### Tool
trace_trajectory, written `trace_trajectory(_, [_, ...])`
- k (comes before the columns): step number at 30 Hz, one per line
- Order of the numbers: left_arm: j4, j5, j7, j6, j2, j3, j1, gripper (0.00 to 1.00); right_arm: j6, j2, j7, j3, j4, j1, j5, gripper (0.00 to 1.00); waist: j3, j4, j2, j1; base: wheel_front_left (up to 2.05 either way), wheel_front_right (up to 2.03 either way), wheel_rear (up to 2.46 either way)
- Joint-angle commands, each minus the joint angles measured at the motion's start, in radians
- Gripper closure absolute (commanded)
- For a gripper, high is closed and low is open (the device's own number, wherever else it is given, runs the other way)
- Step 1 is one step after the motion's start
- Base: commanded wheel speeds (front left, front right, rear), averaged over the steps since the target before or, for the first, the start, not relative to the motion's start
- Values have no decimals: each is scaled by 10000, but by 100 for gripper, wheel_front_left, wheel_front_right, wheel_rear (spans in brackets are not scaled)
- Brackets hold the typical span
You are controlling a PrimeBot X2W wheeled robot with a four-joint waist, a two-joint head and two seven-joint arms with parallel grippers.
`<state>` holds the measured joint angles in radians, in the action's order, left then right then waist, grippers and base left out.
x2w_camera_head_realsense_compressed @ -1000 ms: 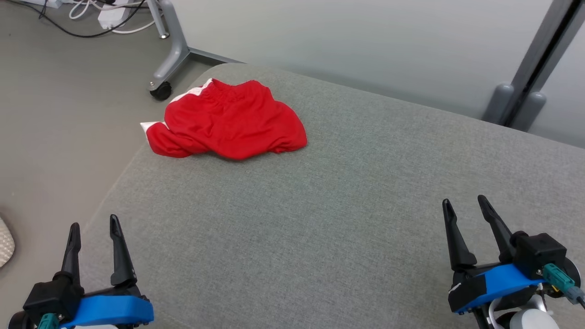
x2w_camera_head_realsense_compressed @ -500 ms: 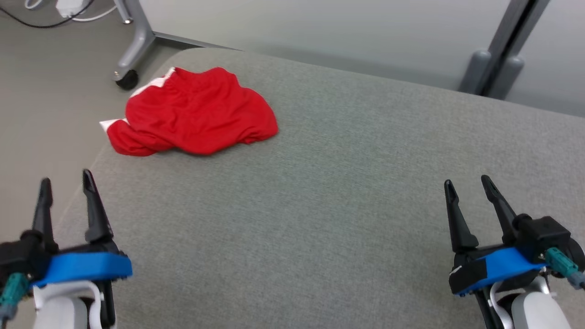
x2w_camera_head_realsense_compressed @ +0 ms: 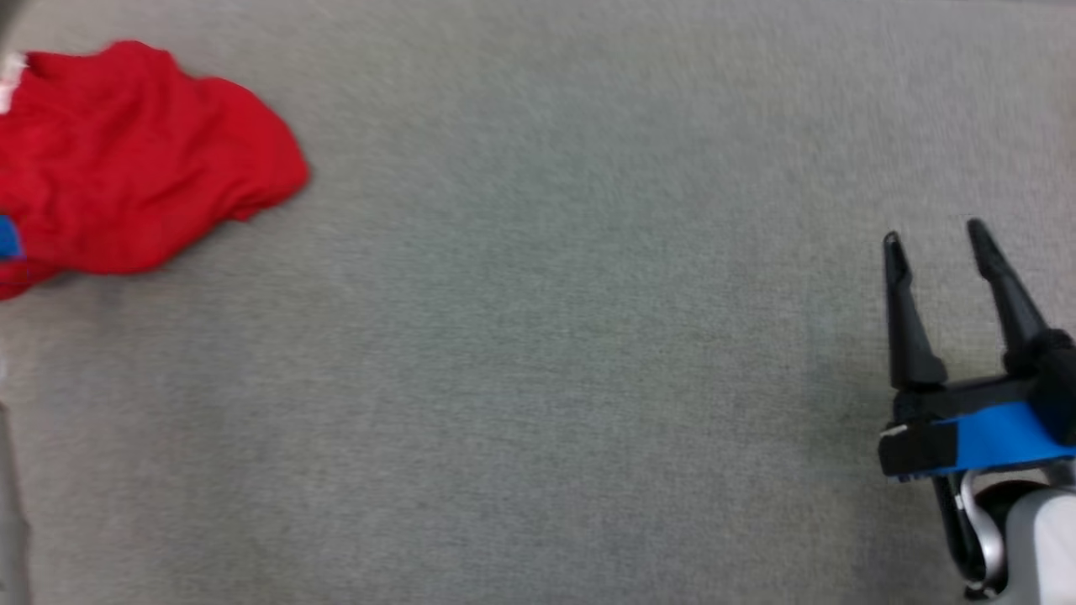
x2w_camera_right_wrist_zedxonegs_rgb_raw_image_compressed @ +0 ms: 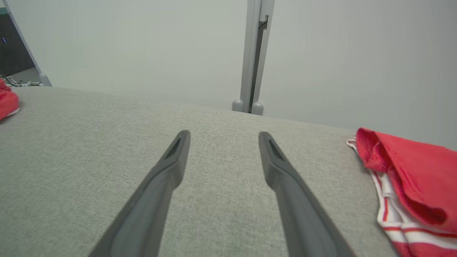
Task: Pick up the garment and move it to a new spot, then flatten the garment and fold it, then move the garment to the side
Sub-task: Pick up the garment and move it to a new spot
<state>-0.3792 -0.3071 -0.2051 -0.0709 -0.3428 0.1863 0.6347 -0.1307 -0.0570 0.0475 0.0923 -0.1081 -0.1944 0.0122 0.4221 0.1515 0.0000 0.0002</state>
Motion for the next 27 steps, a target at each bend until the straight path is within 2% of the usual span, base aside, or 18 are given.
trace_trajectory(1, [-455,-115,163,-92,-326,82,628,0,-2,-34,-94,161,-396,44,84,0,404,-185,0,-2,0,0,0])
trace_trajectory(5, [-1594,-368,520,-269,-769,8,1708,0,-2,-17,-265,409,-1172,158,248,0,1079,-447,0,-2,0,0,0])
trace_trajectory(10, [-2941,-581,1083,-432,-956,-293,2487,0,-2,-12,-411,479,-1761,131,307,0,1593,-599,0,-2,0,0,0])
trace_trajectory(19, [-5789,-1138,2385,-610,-723,-1293,3303,0,-2,22,-579,523,-2285,42,434,0,2060,-680,0,-2,0,0,0])
trace_trajectory(26, [-6650,-1997,3471,-612,-607,-2337,3311,0,-2,43,-653,483,-2322,-77,481,0,2012,-732,0,-2,0,0,0])
trace_trajectory(27, [-6712,-2099,3552,-613,-639,-2454,3290,55,-2,43,-660,465,-2311,-70,482,0,1982,-748,0,-2,0,0,0])
